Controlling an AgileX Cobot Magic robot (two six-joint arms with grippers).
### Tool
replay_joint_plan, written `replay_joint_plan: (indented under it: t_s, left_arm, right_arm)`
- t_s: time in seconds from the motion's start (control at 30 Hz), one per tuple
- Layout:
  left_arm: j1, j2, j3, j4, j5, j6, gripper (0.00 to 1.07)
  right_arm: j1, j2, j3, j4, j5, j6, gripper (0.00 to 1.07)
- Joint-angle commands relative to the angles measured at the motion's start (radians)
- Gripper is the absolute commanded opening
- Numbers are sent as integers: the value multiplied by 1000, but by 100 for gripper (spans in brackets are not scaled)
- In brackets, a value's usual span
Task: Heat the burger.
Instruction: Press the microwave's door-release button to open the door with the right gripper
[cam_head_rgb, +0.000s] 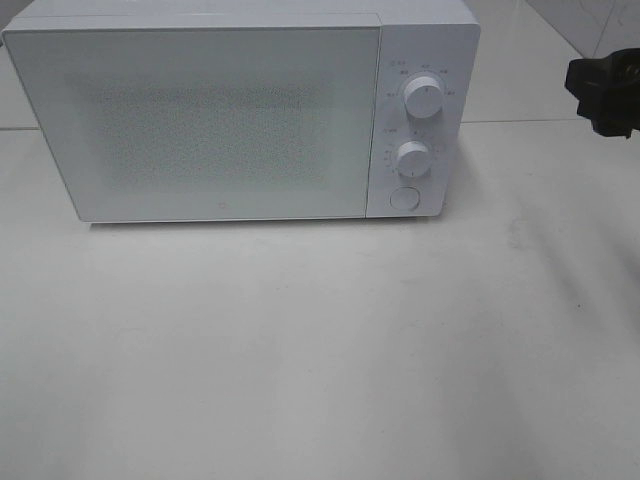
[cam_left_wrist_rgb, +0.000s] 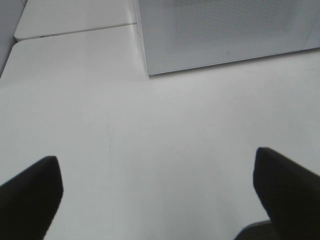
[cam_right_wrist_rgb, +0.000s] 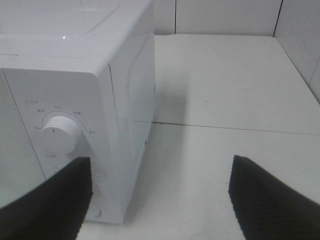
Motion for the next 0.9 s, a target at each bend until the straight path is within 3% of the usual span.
replay_joint_plan:
  t_s: [0.03, 0.23, 0.4, 0.67, 0.9]
  left_arm:
    - [0, -19, 3, -3, -3, -4, 96]
    - [0, -19, 3, -3, -3, -4, 96]
    - [0, -19, 3, -3, -3, -4, 96]
    - [0, -19, 3, -3, -3, -4, 96]
    - [0, -19, 3, -3, -3, -4, 96]
  right_arm:
    - [-1, 44, 38, 9, -162, -9, 76]
    - [12, 120, 111, 87, -347, -17, 76]
    - [152, 209, 169, 256, -502, -142, 76]
    - [352, 347, 173, 484, -693, -225, 76]
    - [472, 432, 172, 568, -791, -225, 76]
